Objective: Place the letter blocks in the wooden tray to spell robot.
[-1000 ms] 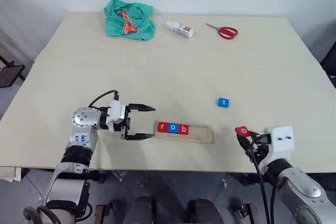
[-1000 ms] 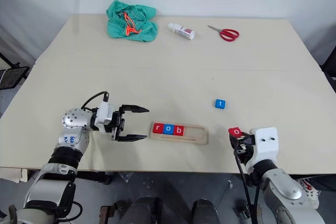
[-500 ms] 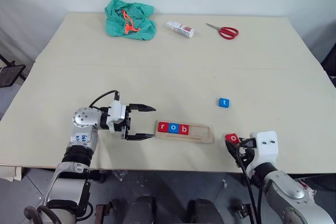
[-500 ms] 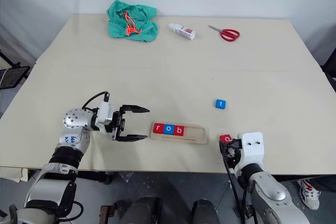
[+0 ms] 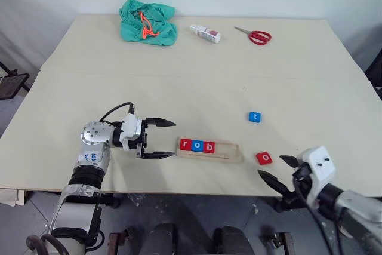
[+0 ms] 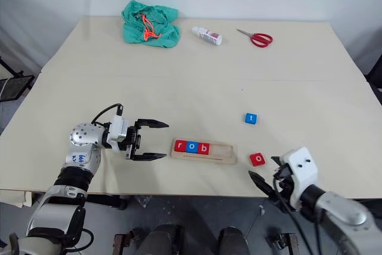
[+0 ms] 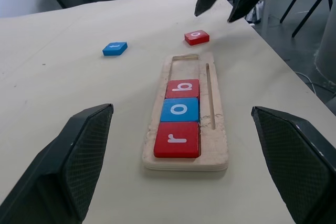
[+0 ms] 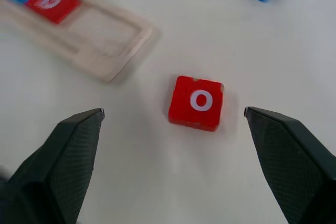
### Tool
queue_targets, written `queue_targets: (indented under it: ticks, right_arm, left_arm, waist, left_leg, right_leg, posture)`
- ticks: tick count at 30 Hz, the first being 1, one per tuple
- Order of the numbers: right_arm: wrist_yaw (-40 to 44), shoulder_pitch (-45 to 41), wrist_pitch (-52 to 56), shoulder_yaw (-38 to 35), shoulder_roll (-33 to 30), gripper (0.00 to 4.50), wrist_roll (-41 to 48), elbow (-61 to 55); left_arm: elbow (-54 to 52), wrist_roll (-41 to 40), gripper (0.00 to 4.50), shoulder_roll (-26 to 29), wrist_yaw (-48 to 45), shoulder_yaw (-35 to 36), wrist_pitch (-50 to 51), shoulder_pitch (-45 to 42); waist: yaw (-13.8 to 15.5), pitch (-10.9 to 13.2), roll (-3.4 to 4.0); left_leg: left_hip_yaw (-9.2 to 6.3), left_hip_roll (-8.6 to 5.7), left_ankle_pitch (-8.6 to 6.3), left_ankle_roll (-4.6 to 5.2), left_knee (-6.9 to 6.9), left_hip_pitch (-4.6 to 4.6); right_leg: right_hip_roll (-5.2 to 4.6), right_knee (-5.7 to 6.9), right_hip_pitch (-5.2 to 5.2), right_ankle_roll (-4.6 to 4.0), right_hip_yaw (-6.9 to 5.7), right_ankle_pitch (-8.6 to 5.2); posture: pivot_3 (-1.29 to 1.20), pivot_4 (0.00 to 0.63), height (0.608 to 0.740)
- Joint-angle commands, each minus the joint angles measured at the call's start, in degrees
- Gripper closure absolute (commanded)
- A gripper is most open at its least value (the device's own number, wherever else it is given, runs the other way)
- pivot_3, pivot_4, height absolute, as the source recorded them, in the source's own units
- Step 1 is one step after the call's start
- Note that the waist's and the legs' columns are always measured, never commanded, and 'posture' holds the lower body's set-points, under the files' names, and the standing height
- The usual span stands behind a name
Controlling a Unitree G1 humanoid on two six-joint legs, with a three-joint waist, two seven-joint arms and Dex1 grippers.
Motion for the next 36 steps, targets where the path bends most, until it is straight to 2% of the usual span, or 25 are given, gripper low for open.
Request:
queue_targets:
  ticks: [1,5,12,19,36]
  right_arm:
    - [9.33,-4.01,-9.13,0.66,-4.99,0.03,-2.98,8.78]
    - [17.51,-11.53,-16.62,5.36,-9.32,0.03,-5.99,19.27]
    - [30.05,-25.08,-26.16,14.59,-11.83,0.03,-10.37,33.84]
    - [40.36,-31.31,-36.77,18.89,-13.22,0.03,-13.41,42.89]
    - [47.12,-43.85,-49.94,28.15,-8.07,0.03,-20.96,59.25]
  left_arm:
    - [-1.17,-0.31,0.0,0.3,0.28,0.79,-0.8,-0.41]
    - [-1.51,-0.28,0.0,0.18,0.52,0.8,-0.94,-0.04]
    - [-3.79,-0.52,0.0,0.43,1.24,0.87,-0.46,1.43]
    - [-6.97,-0.86,0.0,1.25,2.62,1.26,0.68,3.71]
    - [-12.9,-1.14,0.0,2.54,5.65,1.56,3.15,6.96]
  waist:
    - [-0.01,0.0,0.0]
    - [-0.09,0.0,-0.01]
    - [-0.05,0.01,-0.02]
    - [0.15,0.02,-0.03]
    - [-0.11,0.02,-0.03]
  left_leg:
    - [0.0,0.01,0.01,0.01,-0.01,-0.01]
    - [0.03,0.03,0.01,0.01,-0.01,-0.03]
    - [0.03,0.03,0.01,0.01,0.09,-0.15]
    - [0.01,0.02,0.0,0.01,0.16,-0.23]
    - [-0.02,0.06,0.0,0.01,0.2,-0.22]
  right_leg:
    - [0.0,-0.07,0.0,0.0,-0.01,0.0]
    - [0.0,-0.1,0.01,0.0,-0.06,0.0]
    - [0.0,-0.17,0.01,0.02,-0.16,0.01]
    - [-0.02,-0.18,0.02,0.02,-0.27,0.01]
    - [-0.01,-0.17,0.01,0.02,-0.27,0.01]
  posture:
    - [0.0,0.15,0.74]
    - [0.0,0.15,0.74]
    - [0.0,0.15,0.74]
    - [0.0,0.15,0.74]
    - [0.0,0.15,0.74]
